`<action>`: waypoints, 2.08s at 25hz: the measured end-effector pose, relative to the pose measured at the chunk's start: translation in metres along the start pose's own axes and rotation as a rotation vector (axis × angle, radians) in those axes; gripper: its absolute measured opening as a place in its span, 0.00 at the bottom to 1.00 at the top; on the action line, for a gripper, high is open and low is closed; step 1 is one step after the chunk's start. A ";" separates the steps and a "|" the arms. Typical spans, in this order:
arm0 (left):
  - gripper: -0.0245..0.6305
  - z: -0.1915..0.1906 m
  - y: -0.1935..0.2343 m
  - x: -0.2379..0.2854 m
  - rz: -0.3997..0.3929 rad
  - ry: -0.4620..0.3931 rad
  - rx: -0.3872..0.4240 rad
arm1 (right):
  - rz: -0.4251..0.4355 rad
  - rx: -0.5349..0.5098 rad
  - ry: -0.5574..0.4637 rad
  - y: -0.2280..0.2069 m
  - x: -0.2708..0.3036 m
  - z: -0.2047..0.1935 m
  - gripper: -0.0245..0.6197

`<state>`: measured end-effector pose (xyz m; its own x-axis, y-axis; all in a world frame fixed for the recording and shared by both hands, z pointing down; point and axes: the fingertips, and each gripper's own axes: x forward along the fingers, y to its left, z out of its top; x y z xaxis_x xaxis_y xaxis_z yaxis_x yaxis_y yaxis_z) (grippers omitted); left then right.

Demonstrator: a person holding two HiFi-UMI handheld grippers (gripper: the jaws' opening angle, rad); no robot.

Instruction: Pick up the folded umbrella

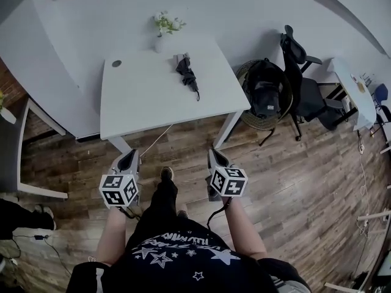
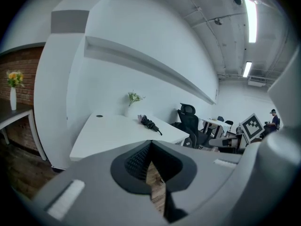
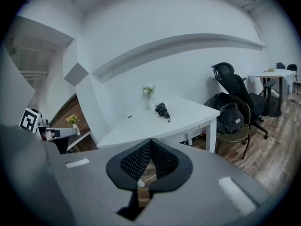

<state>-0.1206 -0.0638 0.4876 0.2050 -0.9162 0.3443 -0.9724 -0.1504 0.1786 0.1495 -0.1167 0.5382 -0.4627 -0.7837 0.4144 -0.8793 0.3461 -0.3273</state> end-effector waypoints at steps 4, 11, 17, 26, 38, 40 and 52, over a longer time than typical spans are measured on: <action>0.04 0.006 -0.001 0.025 -0.017 -0.001 -0.010 | -0.014 -0.004 -0.009 -0.013 0.015 0.016 0.07; 0.04 0.021 0.008 0.089 -0.054 0.000 -0.007 | -0.044 -0.019 -0.019 -0.033 0.064 0.049 0.07; 0.04 0.042 0.035 0.156 -0.069 0.008 -0.010 | -0.058 -0.025 -0.023 -0.045 0.125 0.085 0.07; 0.04 0.078 0.063 0.259 -0.117 0.058 0.002 | -0.071 -0.011 -0.008 -0.060 0.215 0.135 0.09; 0.04 0.102 0.106 0.344 -0.116 0.089 -0.022 | -0.032 -0.041 0.192 -0.056 0.334 0.151 0.31; 0.04 0.105 0.111 0.356 -0.114 0.093 -0.017 | -0.011 -0.063 0.219 -0.055 0.352 0.153 0.39; 0.04 0.105 0.141 0.411 -0.085 0.126 -0.013 | -0.057 -0.093 0.381 -0.062 0.444 0.144 0.52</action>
<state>-0.1847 -0.5008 0.5572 0.2996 -0.8465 0.4401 -0.9496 -0.2200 0.2232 0.0152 -0.5602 0.6202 -0.4062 -0.5619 0.7206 -0.9032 0.3666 -0.2232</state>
